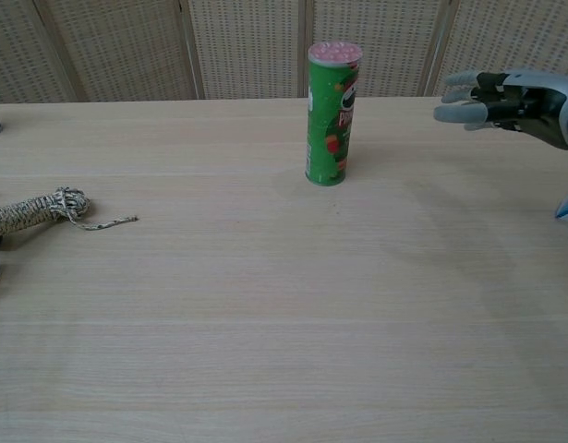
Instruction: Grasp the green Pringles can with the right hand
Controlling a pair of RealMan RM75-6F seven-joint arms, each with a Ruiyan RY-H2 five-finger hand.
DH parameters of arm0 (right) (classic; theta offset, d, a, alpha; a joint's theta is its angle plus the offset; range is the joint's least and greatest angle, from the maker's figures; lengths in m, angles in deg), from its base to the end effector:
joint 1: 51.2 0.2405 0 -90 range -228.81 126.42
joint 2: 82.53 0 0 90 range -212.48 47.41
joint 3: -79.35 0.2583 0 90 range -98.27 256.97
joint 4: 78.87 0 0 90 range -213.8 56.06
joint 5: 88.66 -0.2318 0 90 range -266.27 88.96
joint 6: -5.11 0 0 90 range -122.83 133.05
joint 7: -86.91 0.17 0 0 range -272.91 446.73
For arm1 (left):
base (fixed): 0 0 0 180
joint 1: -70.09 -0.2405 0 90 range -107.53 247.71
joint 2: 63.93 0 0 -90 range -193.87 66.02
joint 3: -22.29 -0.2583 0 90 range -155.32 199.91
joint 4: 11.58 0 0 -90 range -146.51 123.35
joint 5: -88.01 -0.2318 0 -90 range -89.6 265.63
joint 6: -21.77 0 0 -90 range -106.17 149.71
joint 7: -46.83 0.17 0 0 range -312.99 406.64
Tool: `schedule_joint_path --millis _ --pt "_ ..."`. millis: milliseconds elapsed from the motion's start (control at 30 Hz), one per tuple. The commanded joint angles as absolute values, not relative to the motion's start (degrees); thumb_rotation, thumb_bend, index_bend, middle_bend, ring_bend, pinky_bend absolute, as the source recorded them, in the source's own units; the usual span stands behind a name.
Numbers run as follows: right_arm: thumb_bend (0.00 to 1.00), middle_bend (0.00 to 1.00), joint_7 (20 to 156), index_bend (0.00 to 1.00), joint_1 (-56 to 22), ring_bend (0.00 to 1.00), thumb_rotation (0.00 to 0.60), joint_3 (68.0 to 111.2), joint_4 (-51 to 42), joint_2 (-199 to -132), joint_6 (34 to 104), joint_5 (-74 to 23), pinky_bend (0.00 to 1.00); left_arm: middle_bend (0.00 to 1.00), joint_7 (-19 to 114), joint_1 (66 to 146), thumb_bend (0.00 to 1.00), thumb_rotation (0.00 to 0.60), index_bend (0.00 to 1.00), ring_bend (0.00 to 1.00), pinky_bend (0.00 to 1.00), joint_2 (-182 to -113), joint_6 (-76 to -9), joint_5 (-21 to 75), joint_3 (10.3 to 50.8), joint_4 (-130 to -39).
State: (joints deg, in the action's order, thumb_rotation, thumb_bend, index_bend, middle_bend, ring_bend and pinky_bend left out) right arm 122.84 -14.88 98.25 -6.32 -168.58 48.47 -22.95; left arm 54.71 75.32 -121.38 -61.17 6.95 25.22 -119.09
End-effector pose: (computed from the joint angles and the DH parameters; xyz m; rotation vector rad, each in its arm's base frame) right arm -0.2233 -0.4196 -0.0032 1.2286 -1.7958 1.3101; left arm -0.2863 0.2061 0.1497 -1.3627 -0.9766 -0.8569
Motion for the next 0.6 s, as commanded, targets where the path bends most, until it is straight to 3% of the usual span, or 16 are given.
schedule_joint_path --millis 33,600 --pt "0.0 0.0 123.1 0.0 -12.3 0.0 0.45 99.5 -11.0 -171.7 45.7 -24.8 0.0 0.0 55.3 75.5 0.0 0.6 0.0 0.0 0.0 -121.8 -60.8 7.6 25.4 -118.7" --pt "0.0 0.0 124.2 0.0 -2.0 0.0 0.451 104.7 -26.6 -181.7 36.7 -28.9 0.0 0.0 57.6 76.2 0.0 0.6 0.0 0.0 0.0 -123.7 -60.2 11.0 26.5 -116.5"
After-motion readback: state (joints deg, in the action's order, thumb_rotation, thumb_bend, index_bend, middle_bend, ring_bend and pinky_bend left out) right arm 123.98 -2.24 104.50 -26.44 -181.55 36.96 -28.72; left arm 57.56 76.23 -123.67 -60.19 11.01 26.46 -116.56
